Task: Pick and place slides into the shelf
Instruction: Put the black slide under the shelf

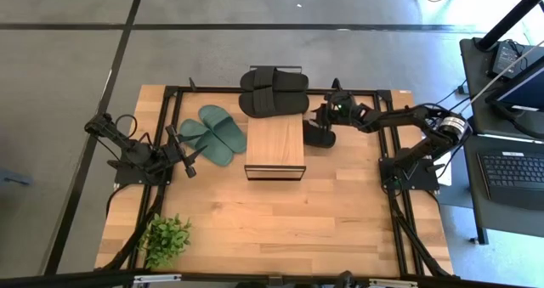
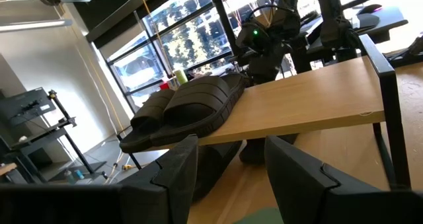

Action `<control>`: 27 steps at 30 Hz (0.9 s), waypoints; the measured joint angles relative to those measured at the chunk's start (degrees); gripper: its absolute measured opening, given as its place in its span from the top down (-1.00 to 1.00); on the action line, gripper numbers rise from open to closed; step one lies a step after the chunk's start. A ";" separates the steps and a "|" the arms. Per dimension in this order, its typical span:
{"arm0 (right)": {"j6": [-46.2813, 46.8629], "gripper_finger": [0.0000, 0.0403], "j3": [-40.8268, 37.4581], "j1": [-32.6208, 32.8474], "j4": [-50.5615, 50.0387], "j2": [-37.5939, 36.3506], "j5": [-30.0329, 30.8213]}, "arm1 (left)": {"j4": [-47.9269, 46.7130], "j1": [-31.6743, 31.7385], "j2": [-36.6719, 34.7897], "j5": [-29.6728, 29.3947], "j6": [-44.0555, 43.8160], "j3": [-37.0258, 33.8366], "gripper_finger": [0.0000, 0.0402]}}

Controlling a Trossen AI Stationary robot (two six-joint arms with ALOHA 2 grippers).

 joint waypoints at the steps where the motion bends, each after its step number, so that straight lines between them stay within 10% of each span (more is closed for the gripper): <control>1: 2.46 0.27 0.00 0.01 -0.43 -0.84 0.19 | 0.00 0.00 0.00 0.00 0.00 0.00 0.16; 27: 67.09 0.28 16.83 0.01 -61.11 -16.59 -0.04 | -0.01 0.02 0.01 0.00 -0.54 0.01 0.16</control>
